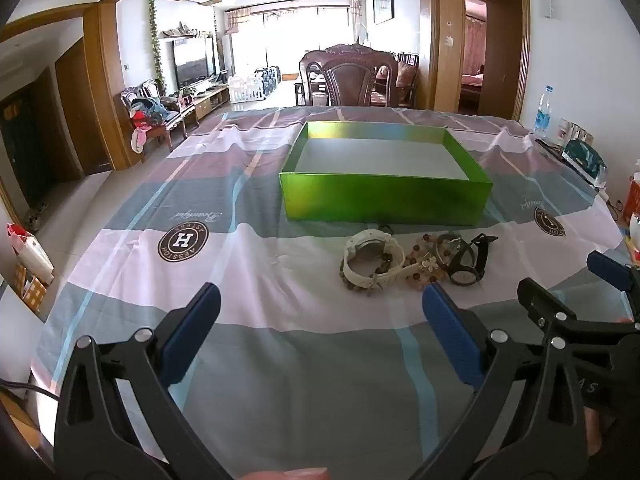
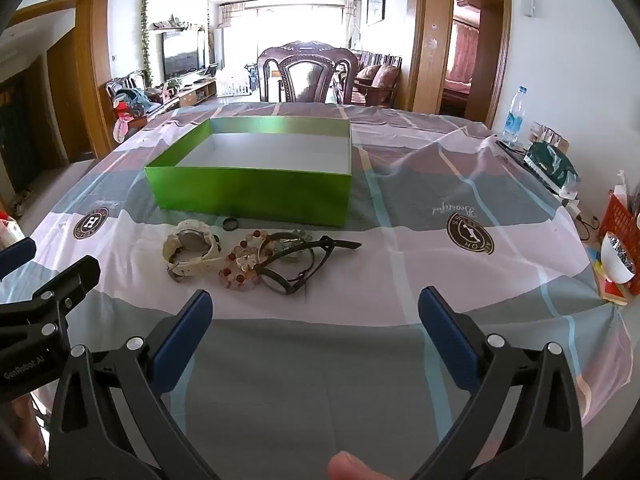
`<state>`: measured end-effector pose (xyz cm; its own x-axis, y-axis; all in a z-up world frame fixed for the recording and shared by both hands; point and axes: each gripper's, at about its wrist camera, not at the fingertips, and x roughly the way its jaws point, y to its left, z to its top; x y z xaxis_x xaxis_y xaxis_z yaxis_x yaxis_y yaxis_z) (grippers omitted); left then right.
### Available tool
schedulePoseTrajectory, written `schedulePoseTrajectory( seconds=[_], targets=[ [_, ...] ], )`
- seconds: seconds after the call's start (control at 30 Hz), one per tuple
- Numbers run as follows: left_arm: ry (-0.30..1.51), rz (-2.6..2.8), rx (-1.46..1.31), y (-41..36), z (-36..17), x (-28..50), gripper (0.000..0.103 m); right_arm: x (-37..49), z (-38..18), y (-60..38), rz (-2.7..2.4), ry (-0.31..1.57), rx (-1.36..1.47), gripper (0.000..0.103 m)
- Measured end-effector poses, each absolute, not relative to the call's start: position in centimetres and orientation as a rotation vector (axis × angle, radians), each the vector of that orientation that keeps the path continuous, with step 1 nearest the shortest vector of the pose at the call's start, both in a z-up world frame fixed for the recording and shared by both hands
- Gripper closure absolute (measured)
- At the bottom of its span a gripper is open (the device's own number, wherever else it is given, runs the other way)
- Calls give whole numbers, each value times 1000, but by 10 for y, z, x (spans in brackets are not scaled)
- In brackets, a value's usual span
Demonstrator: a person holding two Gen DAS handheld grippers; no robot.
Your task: Organize jewelry
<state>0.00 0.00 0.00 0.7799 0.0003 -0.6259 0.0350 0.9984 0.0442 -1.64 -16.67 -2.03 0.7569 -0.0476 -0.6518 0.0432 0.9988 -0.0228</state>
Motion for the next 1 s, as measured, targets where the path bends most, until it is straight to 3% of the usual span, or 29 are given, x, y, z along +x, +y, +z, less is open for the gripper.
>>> schedulePoseTrajectory(
  seconds=[1.0],
  targets=[
    [678, -14, 59, 1, 0, 1, 3, -17, -19, -166, -50, 713, -15, 3]
  ],
)
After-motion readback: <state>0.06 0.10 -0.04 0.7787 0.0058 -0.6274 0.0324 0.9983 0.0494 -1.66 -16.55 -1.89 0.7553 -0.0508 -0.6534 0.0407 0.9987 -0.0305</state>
